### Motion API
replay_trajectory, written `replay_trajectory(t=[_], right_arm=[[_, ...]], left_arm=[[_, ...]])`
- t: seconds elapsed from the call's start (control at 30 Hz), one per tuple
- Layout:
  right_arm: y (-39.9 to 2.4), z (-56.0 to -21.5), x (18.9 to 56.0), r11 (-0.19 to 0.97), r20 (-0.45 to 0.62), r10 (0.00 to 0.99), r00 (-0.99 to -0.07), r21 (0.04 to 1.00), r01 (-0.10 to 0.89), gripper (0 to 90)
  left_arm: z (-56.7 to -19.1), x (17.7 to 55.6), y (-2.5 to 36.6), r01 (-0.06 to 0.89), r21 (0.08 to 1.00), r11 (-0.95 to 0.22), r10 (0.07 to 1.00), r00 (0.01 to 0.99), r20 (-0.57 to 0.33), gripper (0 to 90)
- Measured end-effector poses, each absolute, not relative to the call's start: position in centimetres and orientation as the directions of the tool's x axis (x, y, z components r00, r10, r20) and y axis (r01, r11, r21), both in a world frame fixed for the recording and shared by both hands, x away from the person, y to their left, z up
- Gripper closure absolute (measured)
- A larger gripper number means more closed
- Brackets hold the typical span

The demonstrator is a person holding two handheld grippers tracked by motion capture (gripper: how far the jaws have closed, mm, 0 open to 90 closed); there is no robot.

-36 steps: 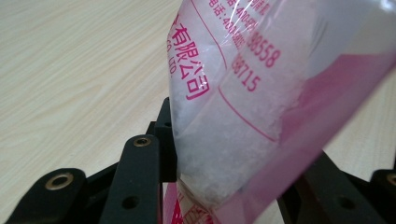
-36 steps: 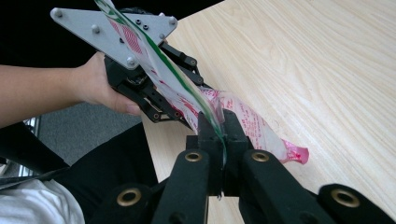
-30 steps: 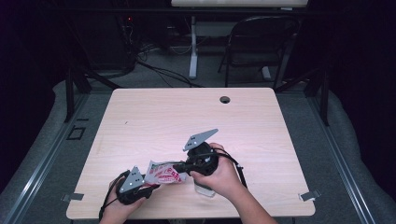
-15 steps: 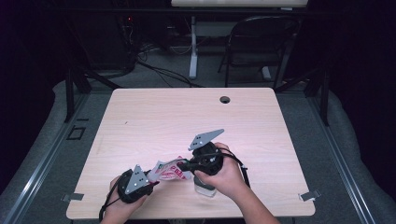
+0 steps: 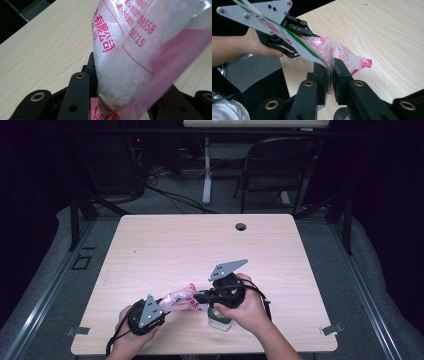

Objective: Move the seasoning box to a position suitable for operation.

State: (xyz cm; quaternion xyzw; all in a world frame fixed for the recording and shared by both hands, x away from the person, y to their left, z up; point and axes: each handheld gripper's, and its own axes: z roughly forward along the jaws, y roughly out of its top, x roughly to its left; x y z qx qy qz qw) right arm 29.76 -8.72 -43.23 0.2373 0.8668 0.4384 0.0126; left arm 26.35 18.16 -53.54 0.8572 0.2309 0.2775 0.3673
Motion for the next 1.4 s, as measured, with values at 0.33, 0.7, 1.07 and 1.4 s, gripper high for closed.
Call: replay_trajectory(t=[0.33, 0.7, 1.07, 1.4], right_arm=[[-10.3, -43.3, 29.4, 0.477, 0.182, 0.453, -0.872, 0.777, 0.41, 68.6], [-11.4, -42.8, 28.8, 0.453, 0.156, 0.472, -0.868, 0.802, 0.39, 66.8], [-10.9, -41.9, 28.5, 0.461, 0.123, 0.465, -0.877, 0.812, 0.359, 82.5], [-10.8, -42.0, 28.2, 0.458, 0.143, 0.451, -0.881, 0.81, 0.366, 90.0]], left_arm=[[-53.2, 26.7, 18.1, 0.191, 0.748, -0.636, 0.61, 0.718, 0.336, 67.5], [-53.3, 27.2, 17.6, 0.199, 0.731, -0.653, 0.609, 0.712, 0.35, 67.5], [-53.5, 27.6, 17.0, 0.209, 0.723, -0.659, 0.617, 0.7, 0.36, 67.6], [-53.4, 28.0, 16.4, 0.207, 0.721, -0.661, 0.63, 0.675, 0.384, 67.7]])
